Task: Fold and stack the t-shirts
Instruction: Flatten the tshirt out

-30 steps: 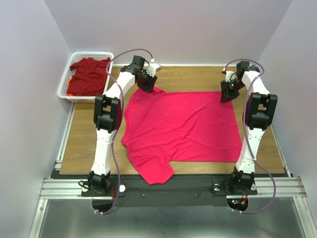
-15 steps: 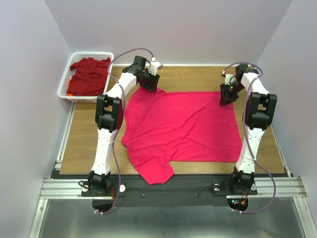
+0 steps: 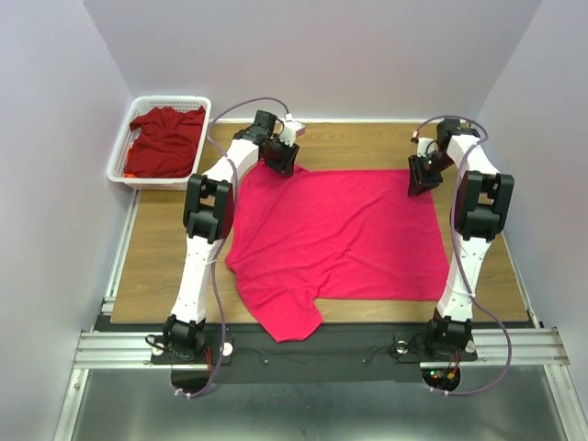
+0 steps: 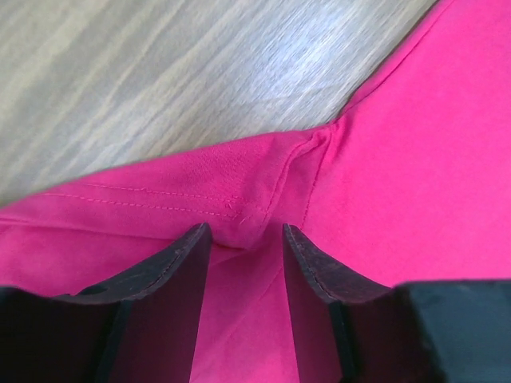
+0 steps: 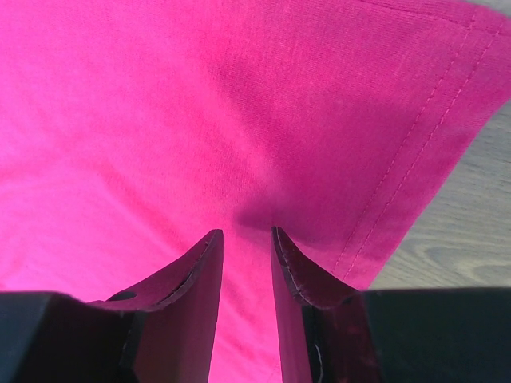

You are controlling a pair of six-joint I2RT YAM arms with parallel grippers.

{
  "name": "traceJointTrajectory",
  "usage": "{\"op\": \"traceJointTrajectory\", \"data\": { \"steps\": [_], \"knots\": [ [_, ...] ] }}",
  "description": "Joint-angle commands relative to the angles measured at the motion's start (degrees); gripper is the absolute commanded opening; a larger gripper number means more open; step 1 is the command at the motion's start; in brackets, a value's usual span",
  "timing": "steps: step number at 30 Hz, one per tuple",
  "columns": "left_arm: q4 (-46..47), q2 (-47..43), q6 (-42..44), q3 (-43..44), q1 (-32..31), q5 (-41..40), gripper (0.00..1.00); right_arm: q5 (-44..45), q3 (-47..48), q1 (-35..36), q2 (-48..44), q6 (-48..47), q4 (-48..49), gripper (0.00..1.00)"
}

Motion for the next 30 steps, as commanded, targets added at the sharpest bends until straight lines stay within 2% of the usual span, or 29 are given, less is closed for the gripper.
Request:
{"op": "traceJointTrajectory", "data": {
  "steps": [1, 2, 3, 8, 14, 18, 23, 24, 25, 26, 27, 30],
  "knots": [
    [1.0, -0.3, -0.1, 2.8, -0.3, 0.4, 0.47, 0.8, -0.5, -0.1, -0.7, 0.4, 1.3, 0.36],
    [1.2, -0.4, -0.1, 2.8, -0.2, 0.3, 0.4, 0.8, -0.5, -0.1, -0.7, 0.4, 1.3, 0.36],
    [1.6, -0.5, -0.3, 2.8, -0.2, 0.3, 0.38, 0.8, -0.6, -0.1, -0.7, 0.3, 1.3, 0.36],
    [4.0, -1.9, -1.4, 2.9, -0.2, 1.1, 0.32, 0.6, -1.0, -0.1, -0.7, 0.4, 1.2, 0.36],
    [6.4, -2.4, -1.8, 3.7, -0.2, 1.1, 0.11, 0.3, -0.9, -0.1, -0.6, 0.5, 1.3, 0.36],
    [9.8, -2.7, -2.5, 4.2, -0.2, 1.1, 0.05, 0.1, -1.2, -0.2, -0.8, 0.5, 1.3, 0.36],
    [16.3, -1.6, -3.0, 4.9, -0.3, 2.6, 0.03, -0.6, -0.8, -0.1, -0.8, 0.3, 1.3, 0.36],
    [17.1, -1.1, -3.2, 5.2, -0.3, 2.7, 0.05, -0.9, -0.8, -0.2, -0.9, 0.3, 1.3, 0.36],
    [17.8, -0.1, -3.3, 5.9, -0.3, 2.9, 0.13, -1.4, -0.7, -0.1, -0.9, 0.2, 1.3, 0.36],
    [18.6, 0.5, -3.3, 6.3, -0.4, 3.5, 0.33, -1.6, -0.5, -0.1, -1.0, 0.0, 1.2, 0.36],
    [18.8, 0.9, -3.2, 6.7, -0.4, 3.3, 0.42, -1.8, -0.5, -0.2, -1.1, -0.1, 1.3, 0.36],
    [19.3, 1.6, -2.9, 7.5, -0.4, 1.4, 0.55, -2.4, 0.0, -0.2, -1.5, -1.1, 1.2, 0.36]
  ]
}}
